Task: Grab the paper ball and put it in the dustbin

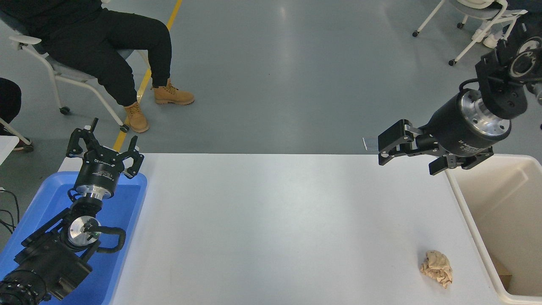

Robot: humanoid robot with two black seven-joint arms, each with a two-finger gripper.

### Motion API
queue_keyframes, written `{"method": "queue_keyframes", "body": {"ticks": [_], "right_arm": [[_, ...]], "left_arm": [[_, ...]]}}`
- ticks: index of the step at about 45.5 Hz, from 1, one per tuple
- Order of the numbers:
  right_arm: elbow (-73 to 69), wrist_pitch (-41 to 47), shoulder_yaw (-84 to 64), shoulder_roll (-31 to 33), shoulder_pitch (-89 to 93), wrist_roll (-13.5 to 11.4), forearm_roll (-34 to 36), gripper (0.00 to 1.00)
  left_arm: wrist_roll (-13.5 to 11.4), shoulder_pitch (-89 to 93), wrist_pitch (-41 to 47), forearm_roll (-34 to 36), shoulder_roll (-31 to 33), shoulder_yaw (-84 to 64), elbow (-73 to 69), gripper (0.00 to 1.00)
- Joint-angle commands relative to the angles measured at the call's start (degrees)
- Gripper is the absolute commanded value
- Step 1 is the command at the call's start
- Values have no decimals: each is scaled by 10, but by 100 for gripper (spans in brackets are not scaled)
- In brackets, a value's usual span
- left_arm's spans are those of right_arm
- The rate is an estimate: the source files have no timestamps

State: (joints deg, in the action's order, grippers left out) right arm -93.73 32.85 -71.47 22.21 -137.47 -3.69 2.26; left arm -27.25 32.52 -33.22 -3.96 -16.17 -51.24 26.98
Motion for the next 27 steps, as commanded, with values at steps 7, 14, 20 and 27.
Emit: {"method": "queue_keyframes", "body": {"ticks": [7, 14, 20, 27], "right_arm": [[35, 0, -41, 6, 12, 2, 24, 100], [38, 0, -64, 1, 15, 2, 28, 100], [38, 0, -82, 1, 27, 2, 28, 100], [61, -15, -93, 6, 77, 1, 20, 100]], "left_arm": [[0, 0, 0, 0, 0, 0, 0, 99], [0, 0, 0, 0, 0, 0, 0, 99], [0, 0, 0, 0, 0, 0, 0, 99], [0, 0, 0, 0, 0, 0, 0, 99]]}}
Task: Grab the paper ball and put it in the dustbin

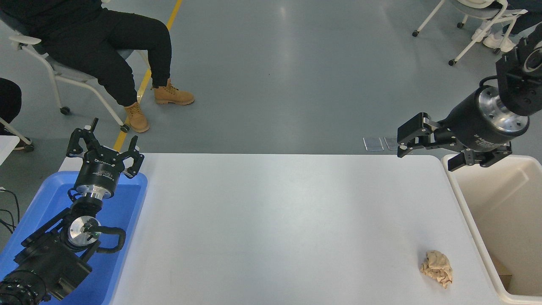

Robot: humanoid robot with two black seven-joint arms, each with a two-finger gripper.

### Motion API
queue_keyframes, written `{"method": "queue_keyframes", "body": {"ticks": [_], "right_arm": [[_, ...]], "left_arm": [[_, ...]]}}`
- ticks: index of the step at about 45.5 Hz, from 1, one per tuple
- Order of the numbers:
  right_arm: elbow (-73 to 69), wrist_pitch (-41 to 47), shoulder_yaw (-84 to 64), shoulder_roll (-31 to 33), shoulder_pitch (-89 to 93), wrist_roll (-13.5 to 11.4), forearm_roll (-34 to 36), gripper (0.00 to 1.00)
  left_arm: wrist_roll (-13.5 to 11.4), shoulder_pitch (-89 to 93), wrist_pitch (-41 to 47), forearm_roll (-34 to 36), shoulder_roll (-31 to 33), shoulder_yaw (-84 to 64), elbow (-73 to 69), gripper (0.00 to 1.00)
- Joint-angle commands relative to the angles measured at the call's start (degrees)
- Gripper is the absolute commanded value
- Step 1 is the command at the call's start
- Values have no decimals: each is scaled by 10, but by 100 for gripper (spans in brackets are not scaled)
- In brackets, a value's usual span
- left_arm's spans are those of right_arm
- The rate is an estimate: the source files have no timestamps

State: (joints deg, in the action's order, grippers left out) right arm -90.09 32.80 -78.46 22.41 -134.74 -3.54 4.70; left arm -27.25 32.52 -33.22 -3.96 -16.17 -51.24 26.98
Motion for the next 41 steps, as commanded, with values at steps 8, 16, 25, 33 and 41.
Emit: {"method": "queue_keyframes", "body": {"ticks": [8, 16, 25, 33, 41], "right_arm": [[74, -123, -45, 10, 135, -1, -15, 100], [92, -195, -50, 20, 214, -1, -24, 100], [118, -306, -44, 23, 334, -1, -16, 100], [120, -352, -24, 36, 399, -1, -14, 100], [120, -366, 19, 50, 445, -1, -14, 100]], "left_arm": [[0, 0, 0, 0, 0, 0, 0, 99], [0, 0, 0, 0, 0, 0, 0, 99], [0, 0, 0, 0, 0, 0, 0, 99], [0, 0, 0, 0, 0, 0, 0, 99], [0, 0, 0, 0, 0, 0, 0, 99]]}}
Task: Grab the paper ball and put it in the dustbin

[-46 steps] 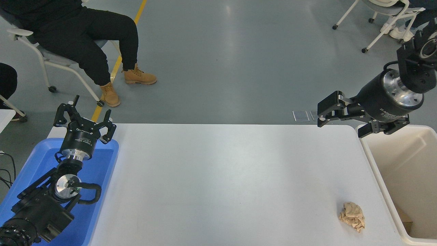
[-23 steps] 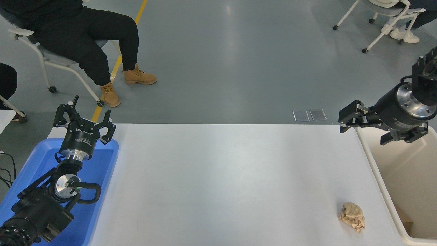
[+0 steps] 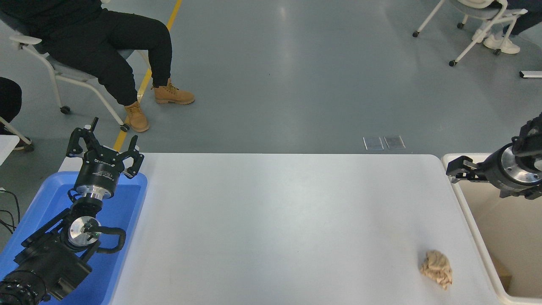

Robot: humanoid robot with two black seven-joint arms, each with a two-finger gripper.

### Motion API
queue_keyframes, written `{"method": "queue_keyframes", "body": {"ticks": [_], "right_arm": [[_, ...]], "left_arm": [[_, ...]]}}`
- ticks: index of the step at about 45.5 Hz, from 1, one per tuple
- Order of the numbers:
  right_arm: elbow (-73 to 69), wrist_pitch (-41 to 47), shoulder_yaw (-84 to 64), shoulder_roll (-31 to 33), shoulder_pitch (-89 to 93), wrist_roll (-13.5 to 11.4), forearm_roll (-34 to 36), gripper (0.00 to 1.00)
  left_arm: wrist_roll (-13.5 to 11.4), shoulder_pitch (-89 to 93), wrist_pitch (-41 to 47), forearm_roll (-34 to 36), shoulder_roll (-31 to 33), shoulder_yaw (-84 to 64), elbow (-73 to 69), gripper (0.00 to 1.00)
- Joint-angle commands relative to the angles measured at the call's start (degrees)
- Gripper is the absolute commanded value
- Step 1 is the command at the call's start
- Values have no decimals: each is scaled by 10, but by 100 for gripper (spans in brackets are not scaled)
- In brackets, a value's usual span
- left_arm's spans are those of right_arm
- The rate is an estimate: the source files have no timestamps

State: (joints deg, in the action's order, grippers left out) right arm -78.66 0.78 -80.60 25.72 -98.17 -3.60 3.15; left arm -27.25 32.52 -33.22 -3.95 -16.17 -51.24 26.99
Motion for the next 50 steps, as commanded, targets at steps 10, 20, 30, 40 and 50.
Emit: {"method": "queue_keyframes", "body": {"ticks": [10, 20, 30, 40, 50], "right_arm": [[7, -63, 96, 21, 144, 0, 2, 100], [8, -75, 122, 21, 175, 0, 2, 100], [18, -82, 148, 21, 195, 0, 12, 100], [28, -95, 169, 19, 220, 0, 51, 100], [31, -115, 192, 19, 248, 0, 52, 100]], "left_arm": [[0, 0, 0, 0, 0, 0, 0, 99], [0, 0, 0, 0, 0, 0, 0, 99], [0, 0, 0, 0, 0, 0, 0, 99], [0, 0, 0, 0, 0, 0, 0, 99], [0, 0, 0, 0, 0, 0, 0, 99]]}}
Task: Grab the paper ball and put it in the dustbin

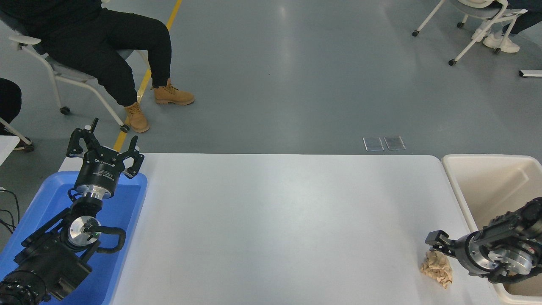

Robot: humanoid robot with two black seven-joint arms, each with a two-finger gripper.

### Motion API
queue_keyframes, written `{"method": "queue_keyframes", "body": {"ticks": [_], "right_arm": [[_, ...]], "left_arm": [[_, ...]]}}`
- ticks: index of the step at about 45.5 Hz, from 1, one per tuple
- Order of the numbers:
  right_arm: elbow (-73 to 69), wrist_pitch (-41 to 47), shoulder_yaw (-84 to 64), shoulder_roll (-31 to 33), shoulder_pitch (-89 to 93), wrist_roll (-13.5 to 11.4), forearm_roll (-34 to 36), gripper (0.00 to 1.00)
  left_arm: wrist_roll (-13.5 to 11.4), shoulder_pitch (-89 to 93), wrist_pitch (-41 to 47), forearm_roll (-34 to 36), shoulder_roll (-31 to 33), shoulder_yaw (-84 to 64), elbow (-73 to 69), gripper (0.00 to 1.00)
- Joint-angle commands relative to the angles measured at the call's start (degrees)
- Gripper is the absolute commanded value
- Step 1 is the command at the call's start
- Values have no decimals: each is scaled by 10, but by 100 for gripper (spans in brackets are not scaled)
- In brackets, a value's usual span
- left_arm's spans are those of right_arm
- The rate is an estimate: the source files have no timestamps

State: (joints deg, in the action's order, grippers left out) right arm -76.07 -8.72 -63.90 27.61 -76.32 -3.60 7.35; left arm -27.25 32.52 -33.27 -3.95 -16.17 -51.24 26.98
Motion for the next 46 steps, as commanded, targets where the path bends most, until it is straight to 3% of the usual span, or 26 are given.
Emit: {"method": "queue_keyframes", "body": {"ticks": [1, 13, 18, 22, 28, 33, 46], "right_arm": [[7, -23, 26, 0, 33, 0, 10, 100], [23, -49, 41, -3, 63, 3, 6, 100], [23, -49, 45, -4, 66, 5, -1, 95], [22, -53, 48, -5, 70, 5, -2, 77], [19, -55, 48, -11, 69, 5, -30, 25], [17, -56, 49, -12, 69, 5, -41, 2], [17, -74, 46, -8, 60, 6, -43, 0]], "left_arm": [[0, 0, 0, 0, 0, 0, 0, 99], [0, 0, 0, 0, 0, 0, 0, 99], [0, 0, 0, 0, 0, 0, 0, 99], [0, 0, 0, 0, 0, 0, 0, 99], [0, 0, 0, 0, 0, 0, 0, 99], [0, 0, 0, 0, 0, 0, 0, 99], [0, 0, 0, 0, 0, 0, 0, 99]]}}
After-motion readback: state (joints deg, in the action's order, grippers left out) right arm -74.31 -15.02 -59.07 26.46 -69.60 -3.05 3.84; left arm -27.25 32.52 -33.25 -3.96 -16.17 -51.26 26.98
